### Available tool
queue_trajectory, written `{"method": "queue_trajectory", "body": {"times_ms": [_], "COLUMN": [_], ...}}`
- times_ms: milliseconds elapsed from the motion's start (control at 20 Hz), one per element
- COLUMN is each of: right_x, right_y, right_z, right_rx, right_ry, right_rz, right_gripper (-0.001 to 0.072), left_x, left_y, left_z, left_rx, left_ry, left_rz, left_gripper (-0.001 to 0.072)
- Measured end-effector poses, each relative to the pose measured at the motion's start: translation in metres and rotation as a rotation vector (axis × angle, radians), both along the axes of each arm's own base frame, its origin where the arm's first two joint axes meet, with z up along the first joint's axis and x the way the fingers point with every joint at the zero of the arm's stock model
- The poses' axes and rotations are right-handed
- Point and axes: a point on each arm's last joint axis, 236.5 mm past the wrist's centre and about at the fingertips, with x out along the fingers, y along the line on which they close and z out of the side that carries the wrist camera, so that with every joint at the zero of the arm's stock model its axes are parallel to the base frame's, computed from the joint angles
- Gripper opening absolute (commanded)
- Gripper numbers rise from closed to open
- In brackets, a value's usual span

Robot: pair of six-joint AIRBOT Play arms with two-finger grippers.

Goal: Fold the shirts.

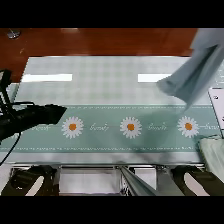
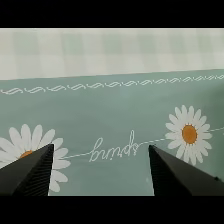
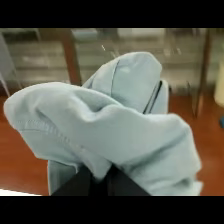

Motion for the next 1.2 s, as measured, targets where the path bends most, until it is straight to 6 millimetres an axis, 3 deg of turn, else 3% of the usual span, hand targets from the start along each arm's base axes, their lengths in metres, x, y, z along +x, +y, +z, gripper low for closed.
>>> {"method": "queue_trajectory", "body": {"times_ms": [50,150,250,350,500,700,850,900,950,1100,1200], "right_x": [-0.011,-0.028,-0.037,-0.037,-0.035,-0.039,-0.056,-0.063,-0.07,-0.074,-0.056], "right_y": [0.011,0.035,0.062,0.093,0.149,0.233,0.297,0.314,0.33,0.355,0.346], "right_z": [0.012,0.019,0.005,-0.03,-0.11,-0.251,-0.353,-0.382,-0.409,-0.457,-0.455], "right_rx": [-0.013,-0.037,-0.055,-0.072,-0.081,-0.026,0.024,0.043,0.079,0.165,0.209], "right_ry": [-0.03,-0.038,0.013,0.115,0.307,0.615,0.845,0.917,0.998,1.158,1.193], "right_rz": [0.029,0.104,0.2,0.304,0.464,0.601,0.666,0.675,0.677,0.667,0.654], "right_gripper": [0.0028,0.0028,0.0028,0.0028,0.0028,0.0029,0.0032,0.0196,0.0627,0.0614,0.0614], "left_x": [-0.001,-0.002,0.0,0.004,0.01,0.022,0.034,0.037,0.039,0.042,0.04], "left_y": [-0.001,-0.002,-0.002,-0.002,-0.003,0.004,0.021,0.027,0.031,0.032,0.027], "left_z": [-0.001,-0.004,-0.007,-0.008,-0.011,-0.018,-0.027,-0.03,-0.033,-0.041,-0.046], "left_rx": [-0.006,-0.013,-0.017,-0.021,-0.022,0.002,0.047,0.058,0.067,0.065,0.043], "left_ry": [0.003,0.013,0.019,0.015,0.019,0.015,0.025,0.032,0.037,0.064,0.097], "left_rz": [0.002,0.005,0.01,0.016,0.024,0.05,0.112,0.13,0.144,0.158,0.154], "left_gripper": [0.0701,0.0701,0.0701,0.0701,0.0701,0.0701,0.0701,0.0701,0.0701,0.0702,0.0702]}}
